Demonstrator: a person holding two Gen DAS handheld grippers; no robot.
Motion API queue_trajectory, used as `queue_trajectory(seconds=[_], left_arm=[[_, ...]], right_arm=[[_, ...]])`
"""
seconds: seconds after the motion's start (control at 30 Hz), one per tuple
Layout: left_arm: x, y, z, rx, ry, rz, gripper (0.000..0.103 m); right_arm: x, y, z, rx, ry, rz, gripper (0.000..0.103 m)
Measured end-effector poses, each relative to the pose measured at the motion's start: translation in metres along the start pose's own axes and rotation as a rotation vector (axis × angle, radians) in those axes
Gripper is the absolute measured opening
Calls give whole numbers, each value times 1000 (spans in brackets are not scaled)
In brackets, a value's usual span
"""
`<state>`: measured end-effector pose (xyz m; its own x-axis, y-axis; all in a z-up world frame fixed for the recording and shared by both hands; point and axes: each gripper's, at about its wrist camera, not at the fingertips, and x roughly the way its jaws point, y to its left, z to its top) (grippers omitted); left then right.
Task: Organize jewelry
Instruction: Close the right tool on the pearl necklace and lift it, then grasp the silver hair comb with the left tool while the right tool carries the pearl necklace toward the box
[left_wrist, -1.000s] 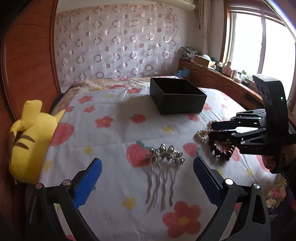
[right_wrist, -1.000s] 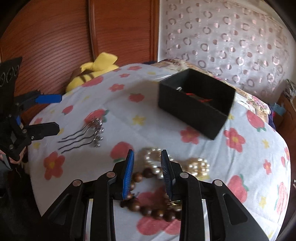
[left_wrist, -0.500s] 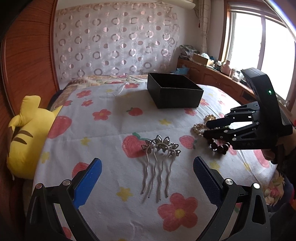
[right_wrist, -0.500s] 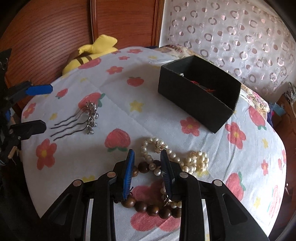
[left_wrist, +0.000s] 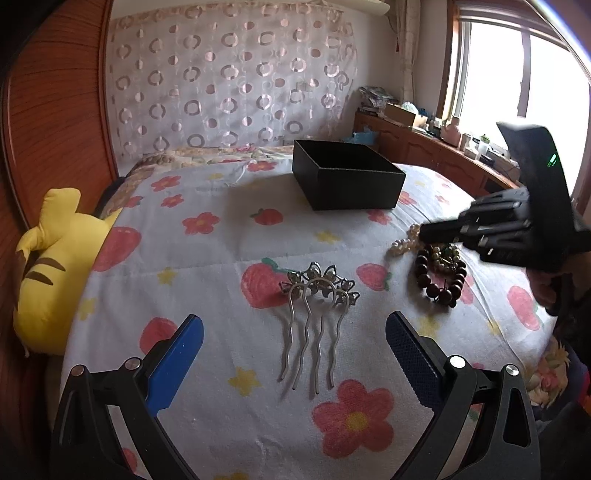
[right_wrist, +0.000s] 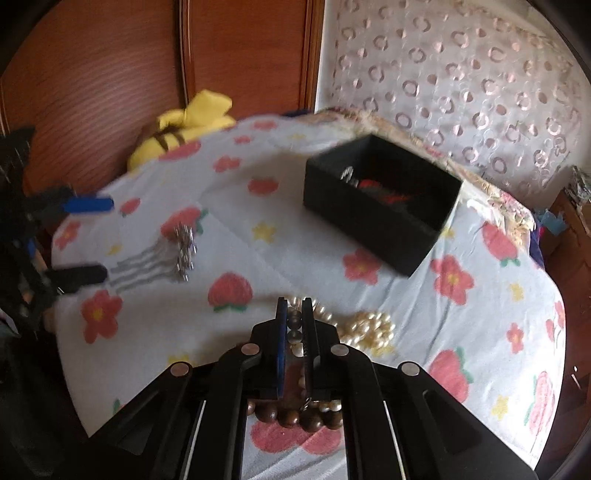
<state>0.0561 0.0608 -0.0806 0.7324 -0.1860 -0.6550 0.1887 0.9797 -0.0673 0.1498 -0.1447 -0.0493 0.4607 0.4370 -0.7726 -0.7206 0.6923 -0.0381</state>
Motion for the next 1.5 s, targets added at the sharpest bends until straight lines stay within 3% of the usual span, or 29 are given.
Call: queue_trajectory(seconds=[0.33, 0.63, 0.83, 1.27, 1.5], left_arm=[[5, -1, -2, 6, 17, -7, 95], [17, -5, -4, 20, 69, -14, 95], [27, -13, 11, 54, 88, -15, 95], [67, -23, 33, 219, 279, -13, 95], [81, -20, 39, 203, 323, -64, 95]], right_arm=[[-46, -17, 20, 36, -152, -65, 9], [-73, -38, 25, 70, -218, -111, 9], [-84, -41, 26, 71, -242, -129, 9], [-85, -30, 21, 55, -249, -128, 9], [-82, -29, 18, 58, -244, -128, 9]])
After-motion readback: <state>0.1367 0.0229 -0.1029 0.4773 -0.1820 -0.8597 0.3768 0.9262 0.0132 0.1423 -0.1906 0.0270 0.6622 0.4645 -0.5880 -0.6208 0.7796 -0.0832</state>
